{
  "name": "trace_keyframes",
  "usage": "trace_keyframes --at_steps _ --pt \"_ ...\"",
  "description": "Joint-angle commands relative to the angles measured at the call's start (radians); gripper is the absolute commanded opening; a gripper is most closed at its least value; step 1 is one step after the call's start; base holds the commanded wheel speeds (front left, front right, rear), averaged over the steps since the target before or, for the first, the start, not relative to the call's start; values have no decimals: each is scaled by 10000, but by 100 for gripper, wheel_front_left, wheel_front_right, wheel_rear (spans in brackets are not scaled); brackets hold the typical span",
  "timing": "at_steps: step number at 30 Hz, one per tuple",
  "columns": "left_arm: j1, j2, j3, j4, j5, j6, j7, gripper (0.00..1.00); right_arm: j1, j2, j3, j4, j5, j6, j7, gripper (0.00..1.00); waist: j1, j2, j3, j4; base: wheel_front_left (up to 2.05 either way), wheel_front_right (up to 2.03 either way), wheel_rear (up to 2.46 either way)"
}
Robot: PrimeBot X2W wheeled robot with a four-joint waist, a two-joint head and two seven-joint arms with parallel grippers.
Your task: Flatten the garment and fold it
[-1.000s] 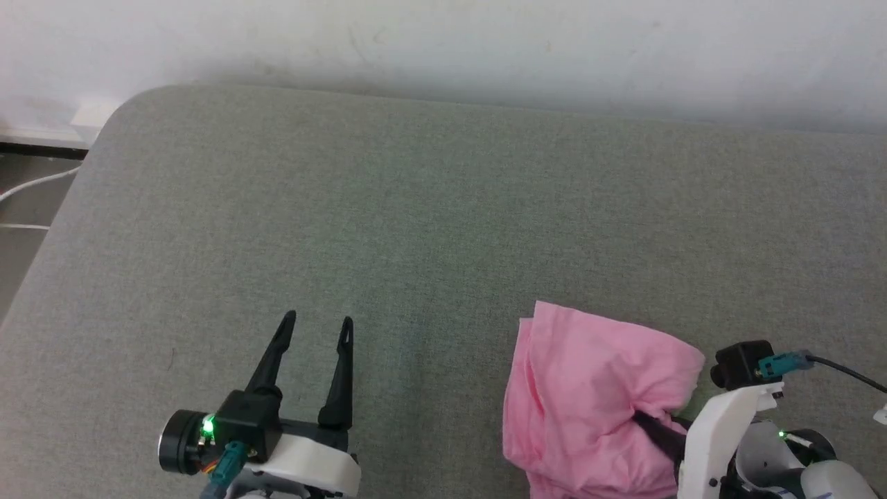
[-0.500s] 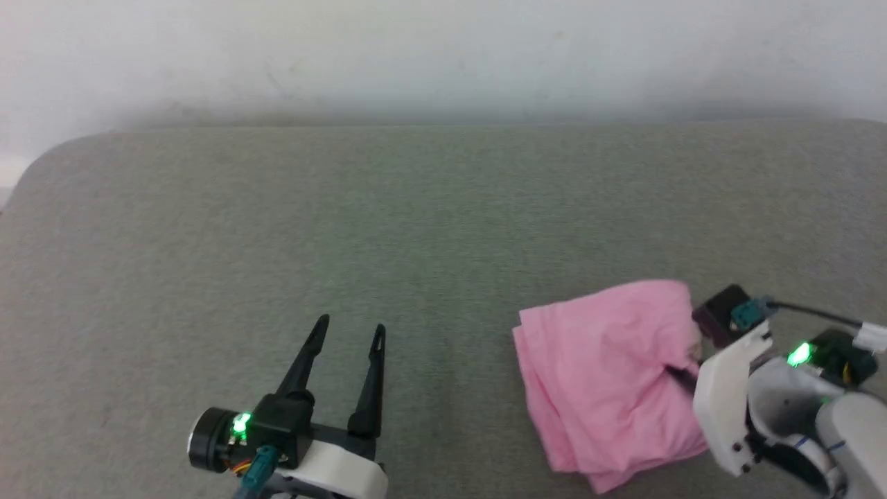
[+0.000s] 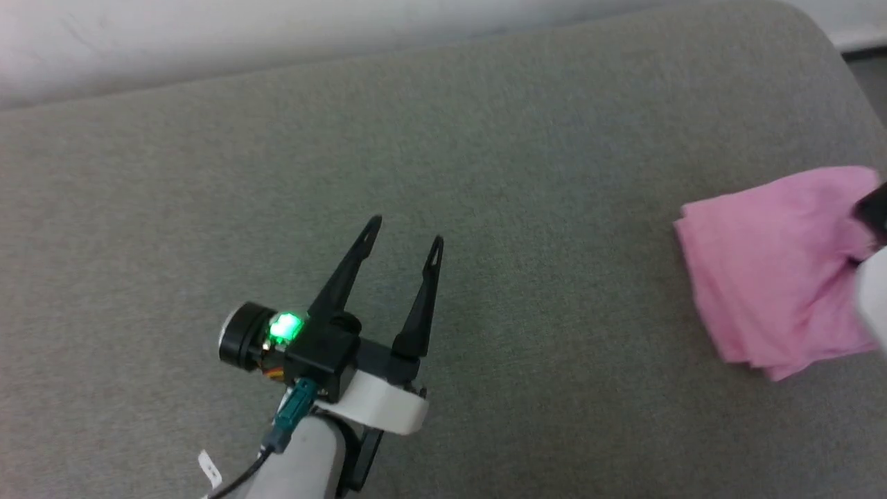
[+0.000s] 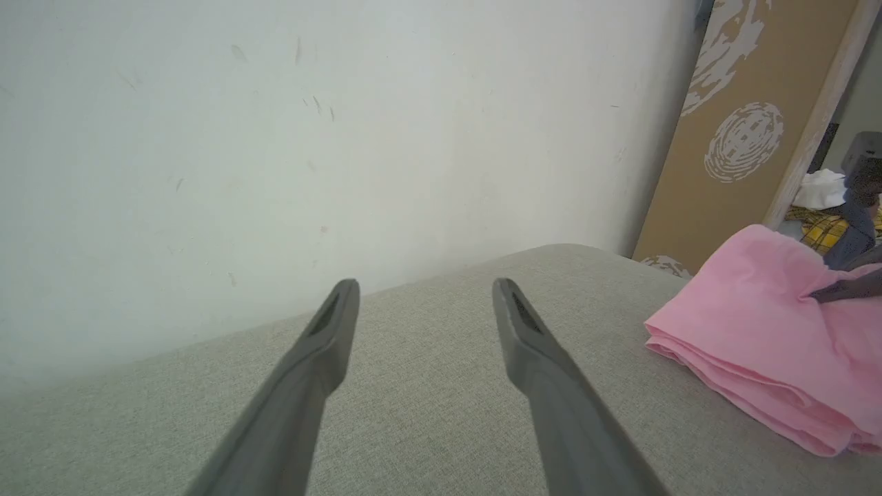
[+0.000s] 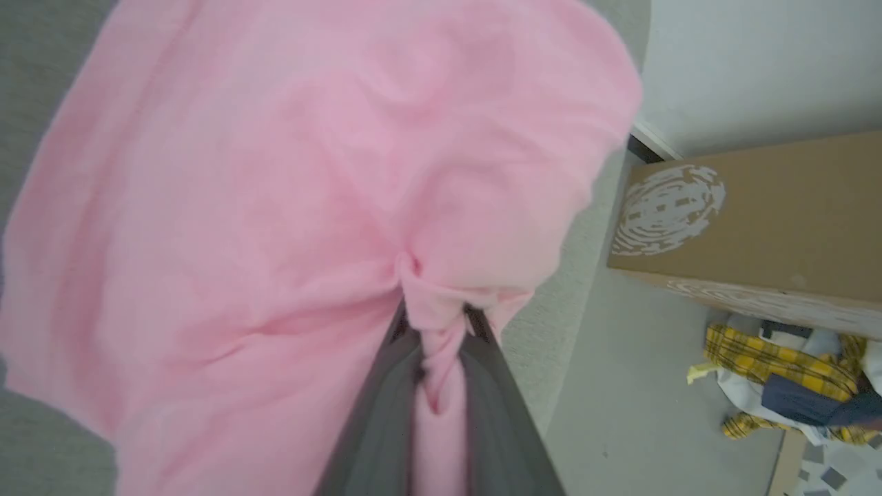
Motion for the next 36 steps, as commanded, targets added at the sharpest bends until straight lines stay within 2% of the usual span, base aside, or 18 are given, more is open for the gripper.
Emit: trace_keyframes --at_steps 1,7,12,17,22,23,24,30,36 --pt "-279 43 -34 -115 134 -82 -47 100 -230 -100 -186 347 -97 -21 -285 0 -1 -1 1775 -631 0 0 0" --pt "-887 219 -129 -365 219 -205 -47 100 -445 -352 -932 2223 -517 -21 -1954 0 -1 -1 2693 -234 0 0 0" --pt "-1144 253 -243 -421 275 -181 -47 100 -487 -539 -1522 3738 -1336 -21 -3236 0 -1 -1 3095 179 0 0 0" --pt "-1169 277 -297 -389 243 -98 -47 100 -690 -389 -2017 4888 -2127 -21 -4259 0 -1 -1 3150 427 0 0 0" --pt "-1099 288 -325 -296 156 -37 -47 100 -890 -126 -2306 5471 -2677 -21 -4875 0 -1 -1 2896 497 0 0 0" --pt "-1084 284 -332 -280 135 -23 -47 100 -913 -63 -2362 5555 -2698 -21 -4983 36 -1 -1 2802 497 0 0 0" --pt "-1062 278 -335 -254 103 -9 -47 100 -933 -12 -2417 5646 -2724 -21 -5058 100 -1 -1 2685 492 0 0 0" --pt "-676 219 -342 -46 -122 119 -47 100 -1024 53 -2505 5943 -2999 -21 -5405 100 -1 -1 1419 430 0 0 0" --pt "100 166 -157 47 -379 318 -47 100 -1200 221 -2699 5320 -2802 -21 -5722 100 -1 -1 -164 404 0 0 0"
